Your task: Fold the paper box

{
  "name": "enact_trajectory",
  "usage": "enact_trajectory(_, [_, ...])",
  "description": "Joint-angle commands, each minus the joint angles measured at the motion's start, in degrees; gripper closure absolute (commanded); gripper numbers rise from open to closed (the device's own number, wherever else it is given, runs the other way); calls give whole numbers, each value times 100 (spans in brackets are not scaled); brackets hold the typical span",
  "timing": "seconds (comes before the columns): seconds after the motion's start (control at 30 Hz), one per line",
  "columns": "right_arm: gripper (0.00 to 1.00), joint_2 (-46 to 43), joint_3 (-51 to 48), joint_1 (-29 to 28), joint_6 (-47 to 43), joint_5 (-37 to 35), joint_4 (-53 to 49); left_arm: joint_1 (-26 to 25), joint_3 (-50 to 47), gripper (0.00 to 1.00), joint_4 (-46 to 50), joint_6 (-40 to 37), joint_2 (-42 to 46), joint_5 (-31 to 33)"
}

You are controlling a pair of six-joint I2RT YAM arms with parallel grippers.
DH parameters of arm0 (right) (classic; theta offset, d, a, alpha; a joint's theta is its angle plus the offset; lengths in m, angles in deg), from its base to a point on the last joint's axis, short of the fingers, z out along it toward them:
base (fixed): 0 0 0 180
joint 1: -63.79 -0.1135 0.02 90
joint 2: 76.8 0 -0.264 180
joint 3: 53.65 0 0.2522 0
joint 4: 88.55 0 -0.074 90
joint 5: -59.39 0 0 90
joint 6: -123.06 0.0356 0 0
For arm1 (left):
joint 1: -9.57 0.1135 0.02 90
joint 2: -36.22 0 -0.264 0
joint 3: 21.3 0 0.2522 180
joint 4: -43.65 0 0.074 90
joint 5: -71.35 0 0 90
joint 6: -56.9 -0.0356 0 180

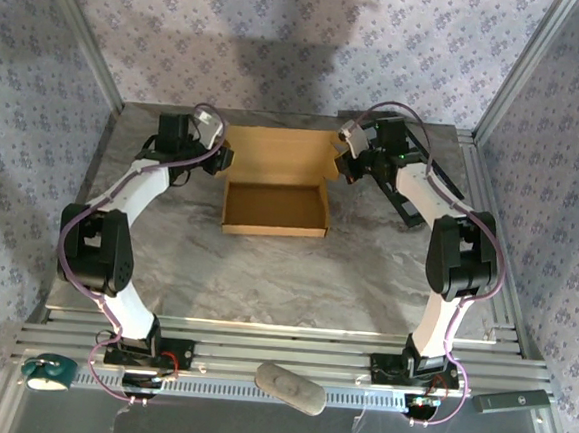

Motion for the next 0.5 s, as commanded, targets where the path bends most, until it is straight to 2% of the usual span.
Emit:
enact_trajectory(0.0, [100, -40, 0, -257, 540, -417, 209, -130, 193, 68, 302, 648, 29, 1013])
enact_trajectory(0.13, [100, -239, -345, -479, 1313, -1213, 753, -242, 128, 71, 216, 1159, 113, 1474])
enact_trajectory(0.23, [100, -386, -666, -616, 1970, -1633, 1242, -334, 67, 80, 106, 1507, 108, 1596])
enact_trajectory(0.47, [100, -623, -1089, -1175, 2837, -2562, 1984, -629, -173, 88, -486, 2554, 295, 2294])
